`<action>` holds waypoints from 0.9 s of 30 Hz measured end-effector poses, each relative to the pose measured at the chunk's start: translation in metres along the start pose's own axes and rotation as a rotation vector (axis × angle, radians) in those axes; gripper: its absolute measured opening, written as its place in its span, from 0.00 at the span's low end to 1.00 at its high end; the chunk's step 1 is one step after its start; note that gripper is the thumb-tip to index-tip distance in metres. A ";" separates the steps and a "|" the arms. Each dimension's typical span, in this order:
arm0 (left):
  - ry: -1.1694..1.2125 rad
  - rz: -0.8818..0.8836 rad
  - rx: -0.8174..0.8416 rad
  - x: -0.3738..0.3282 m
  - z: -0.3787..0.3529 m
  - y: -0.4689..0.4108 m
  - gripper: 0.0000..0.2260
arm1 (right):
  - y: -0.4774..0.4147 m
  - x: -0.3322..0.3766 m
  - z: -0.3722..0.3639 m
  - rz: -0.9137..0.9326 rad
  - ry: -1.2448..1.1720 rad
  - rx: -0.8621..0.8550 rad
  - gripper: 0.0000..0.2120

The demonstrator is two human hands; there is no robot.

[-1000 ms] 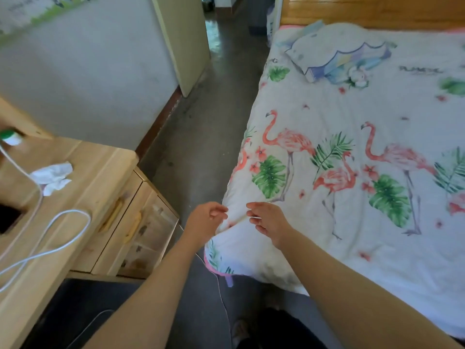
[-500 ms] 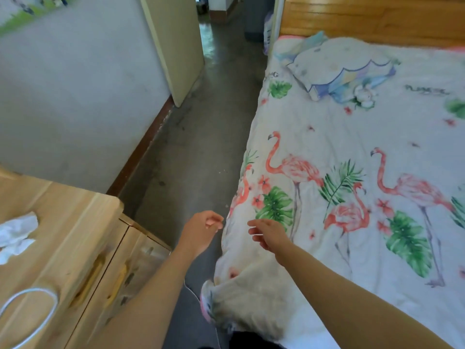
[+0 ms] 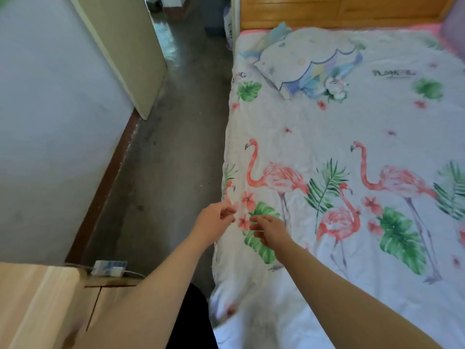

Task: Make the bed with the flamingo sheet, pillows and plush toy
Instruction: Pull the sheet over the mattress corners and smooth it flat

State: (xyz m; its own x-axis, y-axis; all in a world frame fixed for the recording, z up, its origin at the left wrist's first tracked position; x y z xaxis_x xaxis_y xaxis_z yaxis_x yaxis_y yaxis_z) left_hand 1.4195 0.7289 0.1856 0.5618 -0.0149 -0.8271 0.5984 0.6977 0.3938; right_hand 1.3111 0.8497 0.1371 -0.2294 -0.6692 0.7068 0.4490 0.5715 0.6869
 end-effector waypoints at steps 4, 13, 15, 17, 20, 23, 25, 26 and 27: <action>0.029 0.008 0.095 -0.001 -0.012 -0.044 0.07 | -0.023 0.010 0.008 -0.052 -0.070 -0.039 0.08; -0.092 -0.028 0.453 0.006 -0.039 -0.179 0.09 | -0.108 0.037 0.022 -0.216 -0.252 -0.335 0.15; -0.157 -0.050 0.524 -0.001 -0.031 -0.201 0.10 | -0.124 0.045 0.013 -0.252 -0.238 -0.369 0.15; -0.206 -0.066 0.561 -0.007 -0.021 -0.219 0.10 | -0.138 0.053 0.006 -0.252 -0.207 -0.389 0.15; -0.283 -0.078 0.603 -0.009 -0.003 -0.254 0.09 | -0.156 0.074 -0.005 -0.255 -0.154 -0.415 0.12; -0.332 -0.102 0.633 -0.007 0.012 -0.272 0.09 | -0.160 0.081 -0.017 -0.281 -0.125 -0.429 0.10; -0.347 -0.118 0.654 -0.008 0.016 -0.277 0.09 | -0.157 0.077 -0.019 -0.315 -0.106 -0.455 0.10; -0.349 -0.124 0.665 -0.009 0.017 -0.278 0.09 | -0.157 0.077 -0.020 -0.320 -0.097 -0.459 0.10; -0.350 -0.124 0.674 -0.011 0.017 -0.279 0.09 | -0.158 0.078 -0.018 -0.327 -0.082 -0.456 0.10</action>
State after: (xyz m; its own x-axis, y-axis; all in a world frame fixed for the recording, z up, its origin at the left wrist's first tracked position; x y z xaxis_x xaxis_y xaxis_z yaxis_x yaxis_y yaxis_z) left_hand 1.2561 0.5223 0.0910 0.5488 -0.3685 -0.7504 0.8245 0.0902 0.5587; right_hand 1.2381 0.6987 0.0807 -0.4771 -0.7276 0.4929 0.6667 0.0658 0.7424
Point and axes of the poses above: each hand's wrist, its own y-axis away from the middle knuckle, its own z-axis out of the back of the hand, x = y × z, the point moved 10 cm from there along -y, towards the middle knuckle, and after that the axes turned 14 degrees about y, right-handed, at the moved point
